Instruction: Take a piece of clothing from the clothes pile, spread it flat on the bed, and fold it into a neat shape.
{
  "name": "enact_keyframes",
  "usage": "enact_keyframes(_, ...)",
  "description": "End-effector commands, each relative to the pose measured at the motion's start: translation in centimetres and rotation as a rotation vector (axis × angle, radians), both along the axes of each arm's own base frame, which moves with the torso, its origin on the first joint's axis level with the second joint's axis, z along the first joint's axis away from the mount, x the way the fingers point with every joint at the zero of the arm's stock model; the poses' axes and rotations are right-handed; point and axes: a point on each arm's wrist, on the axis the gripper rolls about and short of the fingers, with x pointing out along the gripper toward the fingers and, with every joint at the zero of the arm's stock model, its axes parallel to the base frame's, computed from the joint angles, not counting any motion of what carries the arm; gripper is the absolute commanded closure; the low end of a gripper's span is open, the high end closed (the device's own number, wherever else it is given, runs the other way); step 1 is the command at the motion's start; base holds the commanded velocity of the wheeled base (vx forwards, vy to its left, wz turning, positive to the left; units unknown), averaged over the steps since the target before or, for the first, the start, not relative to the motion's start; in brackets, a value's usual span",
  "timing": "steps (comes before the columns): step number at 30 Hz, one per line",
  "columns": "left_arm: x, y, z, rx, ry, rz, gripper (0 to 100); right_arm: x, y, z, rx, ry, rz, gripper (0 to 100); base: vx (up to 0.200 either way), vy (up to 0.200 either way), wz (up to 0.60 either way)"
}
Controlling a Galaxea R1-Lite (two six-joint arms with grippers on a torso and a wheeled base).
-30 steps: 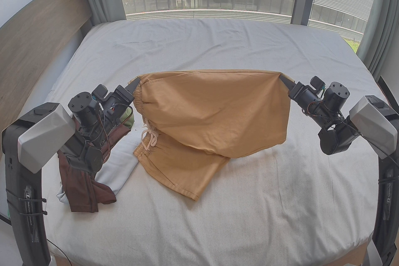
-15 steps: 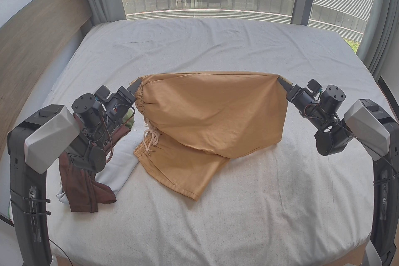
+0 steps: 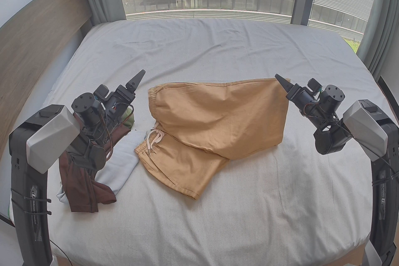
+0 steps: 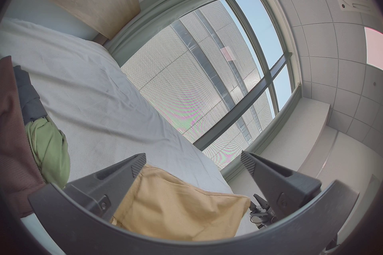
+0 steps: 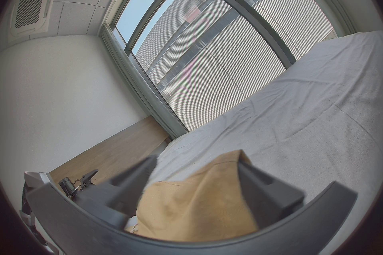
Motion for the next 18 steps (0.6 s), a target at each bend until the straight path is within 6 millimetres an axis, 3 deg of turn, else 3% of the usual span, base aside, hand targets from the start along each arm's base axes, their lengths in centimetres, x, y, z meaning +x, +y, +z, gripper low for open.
enact_keyframes(1,0.0,0.2,0.0,-0.002,0.003,0.006,0,0.2,-0.1,0.1,0.001,-0.008,-0.002,0,0.000,0.000,0.00)
enact_keyframes(7,-0.8,0.5,-0.9,0.002,0.052,0.032,0,0.1,-1.0,0.2,0.001,-0.008,-0.029,0,0.000,0.000,0.00)
enact_keyframes(16,-4.5,1.2,-0.6,0.025,0.150,0.025,0,-0.4,-2.4,-1.2,-0.050,0.048,-0.082,0,0.000,0.000,0.00)
enact_keyframes(18,-5.7,1.4,-0.7,0.033,0.185,0.023,0,-1.6,-2.1,-1.4,-0.050,0.046,-0.087,0,0.000,0.000,0.00)
